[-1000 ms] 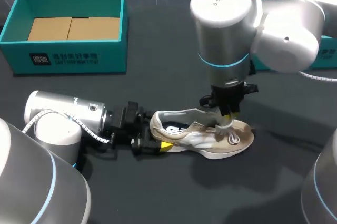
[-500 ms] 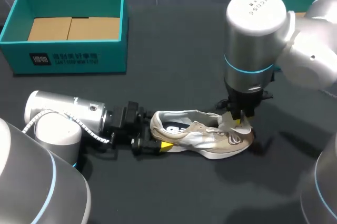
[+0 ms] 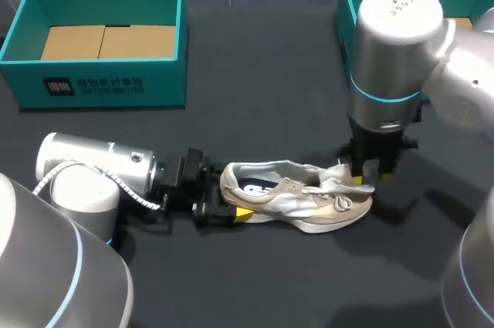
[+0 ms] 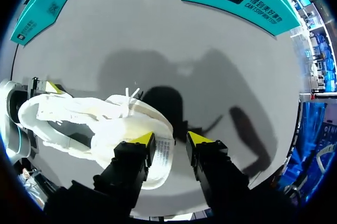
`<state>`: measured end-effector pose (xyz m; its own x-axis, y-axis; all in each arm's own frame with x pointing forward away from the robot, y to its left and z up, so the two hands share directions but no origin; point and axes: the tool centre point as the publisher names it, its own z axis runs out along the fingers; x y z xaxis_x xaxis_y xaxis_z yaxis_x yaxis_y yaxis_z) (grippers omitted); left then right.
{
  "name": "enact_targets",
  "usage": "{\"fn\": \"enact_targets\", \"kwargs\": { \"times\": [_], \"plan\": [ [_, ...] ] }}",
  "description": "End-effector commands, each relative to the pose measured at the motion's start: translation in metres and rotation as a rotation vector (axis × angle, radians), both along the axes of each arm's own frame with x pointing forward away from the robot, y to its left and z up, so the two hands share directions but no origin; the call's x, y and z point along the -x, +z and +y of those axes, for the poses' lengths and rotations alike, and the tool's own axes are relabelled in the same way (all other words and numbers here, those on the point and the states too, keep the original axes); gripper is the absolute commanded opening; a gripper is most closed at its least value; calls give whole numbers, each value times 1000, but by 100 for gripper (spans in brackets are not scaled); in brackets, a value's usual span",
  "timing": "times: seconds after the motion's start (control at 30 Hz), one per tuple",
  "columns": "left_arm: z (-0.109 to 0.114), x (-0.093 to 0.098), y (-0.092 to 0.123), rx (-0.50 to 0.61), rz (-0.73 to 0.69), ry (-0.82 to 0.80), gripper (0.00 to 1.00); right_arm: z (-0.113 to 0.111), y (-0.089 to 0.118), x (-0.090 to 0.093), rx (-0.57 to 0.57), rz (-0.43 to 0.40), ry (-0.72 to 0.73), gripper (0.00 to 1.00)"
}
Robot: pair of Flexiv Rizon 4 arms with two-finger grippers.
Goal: Take the shoe out of the shoebox, open the shoe tongue, remove and reinsert the insole, then place the shoe into the shoebox
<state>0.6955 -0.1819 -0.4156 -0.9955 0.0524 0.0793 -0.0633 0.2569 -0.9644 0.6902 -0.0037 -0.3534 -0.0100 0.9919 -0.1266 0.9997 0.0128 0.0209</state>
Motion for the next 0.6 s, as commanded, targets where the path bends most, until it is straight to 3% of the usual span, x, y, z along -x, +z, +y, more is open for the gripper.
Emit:
{"fn": "enact_targets", "kwargs": {
  "times": [0.03,0.17,0.27,0.6],
  "plan": [
    [-2,0,-4,-2,-1,2,0,7,-7,-4,75,21,-23,40],
    [-2,0,-4,-2,-1,2,0,4,-12,-1,71,18,-45,40],
    [-2,0,-4,-2,-1,2,0,2,-4,1,85,6,-52,39],
    [-2,0,-4,-2,-1,2,0,2,59,0,208,-29,-39,40]
  ]
}}
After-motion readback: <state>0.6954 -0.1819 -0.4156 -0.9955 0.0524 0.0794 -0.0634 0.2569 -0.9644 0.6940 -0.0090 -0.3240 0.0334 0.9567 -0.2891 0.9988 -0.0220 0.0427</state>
